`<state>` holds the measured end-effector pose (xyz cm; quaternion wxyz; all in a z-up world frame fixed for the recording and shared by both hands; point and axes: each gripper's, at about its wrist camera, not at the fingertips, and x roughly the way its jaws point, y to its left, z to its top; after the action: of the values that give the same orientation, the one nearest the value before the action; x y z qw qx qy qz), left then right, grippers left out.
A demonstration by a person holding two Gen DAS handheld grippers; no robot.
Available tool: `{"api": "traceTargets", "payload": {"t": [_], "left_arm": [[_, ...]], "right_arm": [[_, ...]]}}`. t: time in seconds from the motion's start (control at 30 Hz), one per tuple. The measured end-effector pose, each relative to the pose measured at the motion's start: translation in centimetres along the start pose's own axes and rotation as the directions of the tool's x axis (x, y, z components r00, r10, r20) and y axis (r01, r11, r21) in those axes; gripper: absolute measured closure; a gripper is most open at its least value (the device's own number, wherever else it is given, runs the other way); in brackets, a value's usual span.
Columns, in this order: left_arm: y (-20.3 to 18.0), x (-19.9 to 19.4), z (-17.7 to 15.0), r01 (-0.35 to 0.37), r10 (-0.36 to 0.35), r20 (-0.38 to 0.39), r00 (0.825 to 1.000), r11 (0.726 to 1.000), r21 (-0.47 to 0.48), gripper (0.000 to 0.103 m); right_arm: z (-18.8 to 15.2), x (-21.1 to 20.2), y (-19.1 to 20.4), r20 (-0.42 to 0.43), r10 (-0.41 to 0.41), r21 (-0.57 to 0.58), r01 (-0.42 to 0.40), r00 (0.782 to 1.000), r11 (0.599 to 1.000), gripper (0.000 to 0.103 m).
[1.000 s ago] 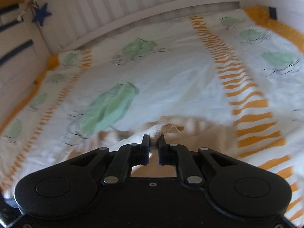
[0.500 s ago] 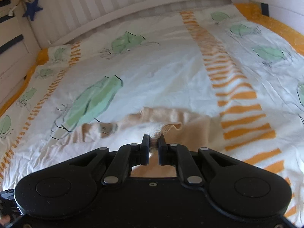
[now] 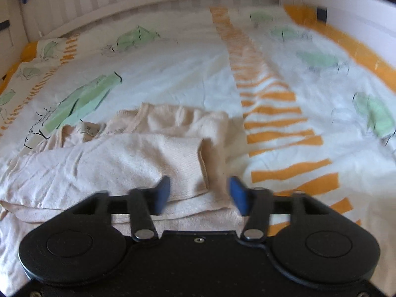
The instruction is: Fold small clothes
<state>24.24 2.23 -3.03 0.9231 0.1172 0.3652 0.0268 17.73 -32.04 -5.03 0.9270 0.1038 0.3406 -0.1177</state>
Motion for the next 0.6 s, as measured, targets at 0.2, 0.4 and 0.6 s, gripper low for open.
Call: {"api": "traceTargets", "payload": {"t": [0.2,0.4,0.6], "left_arm": [[-3.0,2.5,-0.3,-0.03,0.032,-0.019,0.999,0.996,0.084,0.052],[-0.9,5.4,-1.8,-0.123,0.127,-0.091,0.988,0.991,0.053,0.041],[0.5,5.5,-2.0,-0.086,0.085,-0.1,0.991,0.996,-0.015,0.04]], "right_arm": [[0.0,0.3,1.8,0.027,0.009,-0.058,-0.007,1.0,0.998,0.038],[1.1,0.9,1.2,0.036,0.059,-0.022,-0.058,0.998,0.998,0.038],[3.2,5.0,-1.4,-0.083,0.166,0.125,-0.155,0.983,0.98,0.048]]}}
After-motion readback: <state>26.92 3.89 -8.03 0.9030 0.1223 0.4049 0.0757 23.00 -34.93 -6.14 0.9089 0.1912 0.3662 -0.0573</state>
